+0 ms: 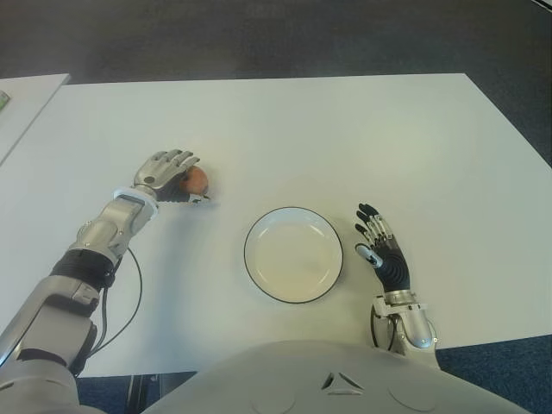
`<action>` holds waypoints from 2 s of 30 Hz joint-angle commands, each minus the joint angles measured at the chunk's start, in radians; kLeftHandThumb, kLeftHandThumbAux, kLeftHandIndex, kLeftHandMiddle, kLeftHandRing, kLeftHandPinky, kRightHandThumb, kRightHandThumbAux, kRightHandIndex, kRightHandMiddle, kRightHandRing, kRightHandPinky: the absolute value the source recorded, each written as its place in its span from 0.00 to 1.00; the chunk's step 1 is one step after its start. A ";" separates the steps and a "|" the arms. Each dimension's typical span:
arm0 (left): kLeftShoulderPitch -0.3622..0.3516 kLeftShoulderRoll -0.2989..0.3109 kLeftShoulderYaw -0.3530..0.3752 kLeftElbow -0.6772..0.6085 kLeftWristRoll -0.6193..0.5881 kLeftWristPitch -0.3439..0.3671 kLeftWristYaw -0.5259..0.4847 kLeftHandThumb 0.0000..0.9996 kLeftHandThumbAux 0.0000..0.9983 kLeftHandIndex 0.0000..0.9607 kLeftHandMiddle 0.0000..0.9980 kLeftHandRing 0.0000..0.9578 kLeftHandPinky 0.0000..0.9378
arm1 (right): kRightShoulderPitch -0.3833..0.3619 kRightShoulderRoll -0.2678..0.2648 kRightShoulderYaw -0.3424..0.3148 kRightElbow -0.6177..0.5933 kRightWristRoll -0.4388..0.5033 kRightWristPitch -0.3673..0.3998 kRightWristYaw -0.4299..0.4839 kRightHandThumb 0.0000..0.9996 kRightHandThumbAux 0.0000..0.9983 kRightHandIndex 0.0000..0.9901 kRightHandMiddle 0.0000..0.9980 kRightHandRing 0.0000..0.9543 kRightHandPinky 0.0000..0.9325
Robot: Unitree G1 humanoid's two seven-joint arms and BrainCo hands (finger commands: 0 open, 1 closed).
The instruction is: Put the apples into the plate.
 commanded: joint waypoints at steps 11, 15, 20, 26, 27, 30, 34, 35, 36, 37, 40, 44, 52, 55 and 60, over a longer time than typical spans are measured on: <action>0.005 -0.021 -0.081 0.161 -0.017 -0.021 0.033 0.65 0.58 0.44 0.63 0.65 0.69 | 0.029 -0.001 -0.023 0.083 0.020 0.026 0.006 0.05 0.51 0.00 0.00 0.00 0.00; -0.008 -0.026 -0.106 0.189 -0.010 -0.021 0.067 0.72 0.67 0.46 0.75 0.78 0.84 | 0.027 0.000 -0.027 0.090 0.022 0.017 0.008 0.04 0.51 0.00 0.00 0.00 0.00; -0.012 -0.043 -0.113 0.213 -0.033 -0.020 0.104 0.74 0.69 0.46 0.81 0.84 0.88 | 0.024 -0.001 -0.033 0.095 0.020 0.011 0.008 0.04 0.51 0.00 0.00 0.00 0.00; -0.011 -0.037 -0.107 0.199 -0.065 -0.035 0.084 0.75 0.69 0.46 0.84 0.87 0.89 | 0.017 -0.001 -0.040 0.109 0.025 -0.006 0.014 0.04 0.51 0.00 0.00 0.00 0.00; -0.011 -0.036 -0.108 0.198 -0.070 -0.038 0.082 0.75 0.69 0.46 0.84 0.87 0.90 | 0.014 -0.001 -0.041 0.113 0.027 -0.011 0.016 0.04 0.51 0.00 0.00 0.00 0.00; -0.013 -0.034 -0.110 0.196 -0.078 -0.040 0.078 0.75 0.69 0.46 0.84 0.87 0.90 | 0.009 -0.001 -0.044 0.123 0.033 -0.019 0.022 0.04 0.51 0.00 0.00 0.00 0.00; -0.013 -0.032 -0.112 0.186 -0.082 -0.031 0.065 0.75 0.69 0.46 0.84 0.87 0.90 | 0.005 0.002 -0.047 0.131 0.038 -0.027 0.026 0.03 0.51 0.00 0.00 0.00 0.00; -0.013 -0.031 -0.113 0.184 -0.082 -0.029 0.061 0.75 0.69 0.46 0.84 0.87 0.90 | 0.004 0.002 -0.048 0.133 0.039 -0.028 0.027 0.03 0.51 0.00 0.00 0.00 0.00; -0.014 -0.031 -0.113 0.182 -0.082 -0.027 0.058 0.75 0.69 0.46 0.84 0.87 0.90 | 0.003 0.003 -0.048 0.134 0.039 -0.029 0.027 0.03 0.51 0.00 0.00 0.00 0.00; -0.014 -0.030 -0.114 0.179 -0.082 -0.027 0.054 0.75 0.69 0.46 0.84 0.87 0.90 | 0.002 0.004 -0.049 0.135 0.040 -0.028 0.028 0.03 0.51 0.00 0.00 0.00 0.00; -0.012 -0.026 -0.114 0.173 -0.083 -0.029 0.051 0.75 0.69 0.46 0.85 0.87 0.90 | 0.001 0.006 -0.051 0.136 0.045 -0.028 0.031 0.03 0.51 0.00 0.00 0.00 0.00; -0.015 -0.026 -0.116 0.175 -0.083 -0.029 0.054 0.75 0.70 0.46 0.84 0.87 0.89 | -0.002 0.008 -0.052 0.137 0.050 -0.024 0.031 0.02 0.51 0.00 0.00 0.00 0.00; -0.019 -0.017 -0.092 0.163 -0.103 -0.044 0.084 0.75 0.70 0.46 0.84 0.88 0.90 | -0.005 0.007 -0.054 0.138 0.058 -0.017 0.034 0.03 0.51 0.00 0.00 0.00 0.00; 0.023 0.058 0.010 -0.107 -0.165 0.005 -0.012 0.75 0.70 0.46 0.85 0.87 0.89 | -0.006 0.006 -0.054 0.138 0.058 -0.013 0.035 0.03 0.52 0.00 0.00 0.00 0.00; 0.067 0.094 0.090 -0.304 -0.190 0.057 -0.089 0.75 0.70 0.46 0.85 0.87 0.88 | -0.004 0.005 -0.053 0.138 0.054 -0.008 0.033 0.03 0.52 0.00 0.00 0.00 0.00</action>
